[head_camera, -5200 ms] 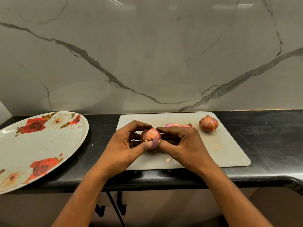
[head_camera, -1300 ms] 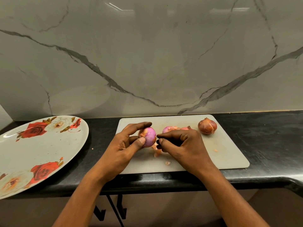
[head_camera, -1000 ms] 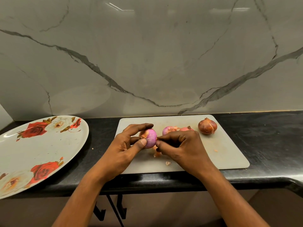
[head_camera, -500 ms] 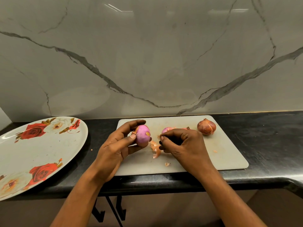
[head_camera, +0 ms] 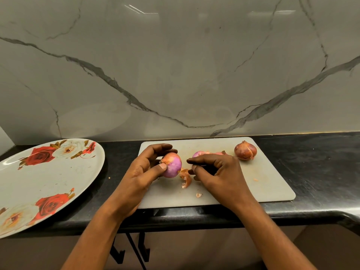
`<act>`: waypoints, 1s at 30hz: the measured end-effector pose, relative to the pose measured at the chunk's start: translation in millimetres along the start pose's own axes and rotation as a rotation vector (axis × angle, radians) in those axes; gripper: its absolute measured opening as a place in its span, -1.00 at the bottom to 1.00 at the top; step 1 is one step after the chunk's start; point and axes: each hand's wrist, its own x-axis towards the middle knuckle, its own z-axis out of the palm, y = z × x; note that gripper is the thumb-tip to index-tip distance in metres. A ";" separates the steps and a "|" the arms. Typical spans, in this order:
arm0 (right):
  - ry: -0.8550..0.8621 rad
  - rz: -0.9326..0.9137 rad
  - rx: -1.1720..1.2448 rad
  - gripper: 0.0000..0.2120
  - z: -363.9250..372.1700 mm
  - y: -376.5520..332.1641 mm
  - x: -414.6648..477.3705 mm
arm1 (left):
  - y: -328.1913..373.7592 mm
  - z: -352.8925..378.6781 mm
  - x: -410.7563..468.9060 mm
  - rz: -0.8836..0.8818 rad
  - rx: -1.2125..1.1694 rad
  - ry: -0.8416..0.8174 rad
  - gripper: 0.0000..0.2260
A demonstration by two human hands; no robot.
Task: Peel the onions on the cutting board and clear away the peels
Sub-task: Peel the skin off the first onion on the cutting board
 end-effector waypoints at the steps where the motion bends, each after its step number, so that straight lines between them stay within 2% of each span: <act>1: 0.001 -0.002 0.000 -0.79 0.7 -0.3 -0.3 | 0.6 1.0 -0.6 0.007 0.022 0.003 -0.58; 5: -0.024 -0.025 0.043 -0.83 1.2 -2.9 -0.6 | 1.7 2.9 -1.5 0.036 0.101 -0.009 -0.65; 9: -0.048 -0.013 0.045 -0.73 0.2 -3.2 -1.7 | 1.3 1.4 -3.2 0.084 0.146 -0.028 -0.64; 14: -0.123 -0.032 0.090 -0.69 0.2 -5.7 -1.0 | 0.4 2.5 -2.5 0.124 0.183 -0.052 -0.65; 21: -0.178 -0.041 0.113 -0.60 -0.1 -8.9 -1.5 | 4.8 4.2 -5.4 0.094 0.144 -0.073 -0.54; 30: -0.086 -0.013 0.157 -0.65 -6.0 -10.8 -0.6 | 6.6 9.9 -3.3 0.061 0.125 -0.024 -0.47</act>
